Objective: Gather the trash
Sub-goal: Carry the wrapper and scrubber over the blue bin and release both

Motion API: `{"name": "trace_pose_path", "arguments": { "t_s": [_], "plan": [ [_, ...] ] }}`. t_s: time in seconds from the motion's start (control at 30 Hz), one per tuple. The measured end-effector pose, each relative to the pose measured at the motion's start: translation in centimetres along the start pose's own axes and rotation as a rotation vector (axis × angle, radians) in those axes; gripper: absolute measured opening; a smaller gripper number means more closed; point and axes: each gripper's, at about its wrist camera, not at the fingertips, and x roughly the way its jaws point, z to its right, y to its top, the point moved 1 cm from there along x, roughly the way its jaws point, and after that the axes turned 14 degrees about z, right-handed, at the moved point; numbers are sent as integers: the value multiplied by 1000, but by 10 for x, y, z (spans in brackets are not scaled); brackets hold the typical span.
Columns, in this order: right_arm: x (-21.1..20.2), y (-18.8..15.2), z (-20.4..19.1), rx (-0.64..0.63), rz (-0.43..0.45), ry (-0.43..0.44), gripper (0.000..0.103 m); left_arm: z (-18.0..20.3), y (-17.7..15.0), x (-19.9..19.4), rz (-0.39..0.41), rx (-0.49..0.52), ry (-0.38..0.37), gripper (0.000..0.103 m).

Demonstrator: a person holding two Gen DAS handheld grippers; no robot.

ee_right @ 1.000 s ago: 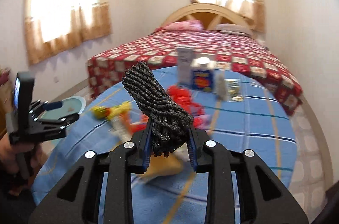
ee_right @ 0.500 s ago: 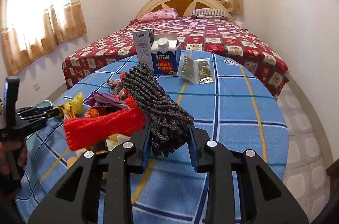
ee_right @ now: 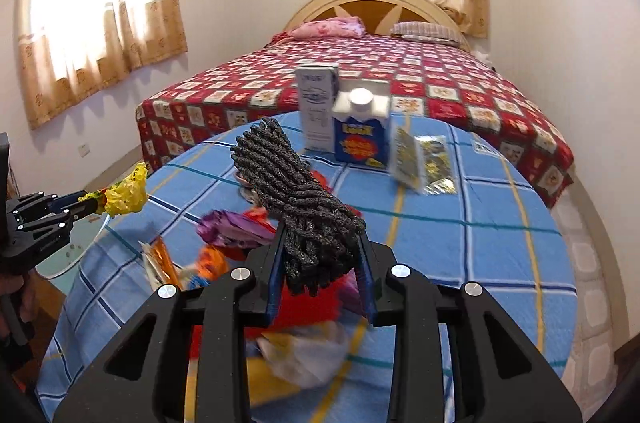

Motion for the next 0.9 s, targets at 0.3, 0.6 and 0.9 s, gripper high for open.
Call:
{"name": "trace_pose_path", "arguments": {
  "t_s": [0.3, 0.6, 0.9],
  "plan": [
    [16, 20, -47, -67, 18, 87, 32, -35, -1, -21, 3, 1, 77, 23],
    [38, 24, -106, -151, 0, 190, 32, -75, -13, -30, -37, -18, 163, 23],
    [58, 19, -158, -222, -35, 274, 32, -98, -29, -33, -72, -37, 207, 23]
  ]
}}
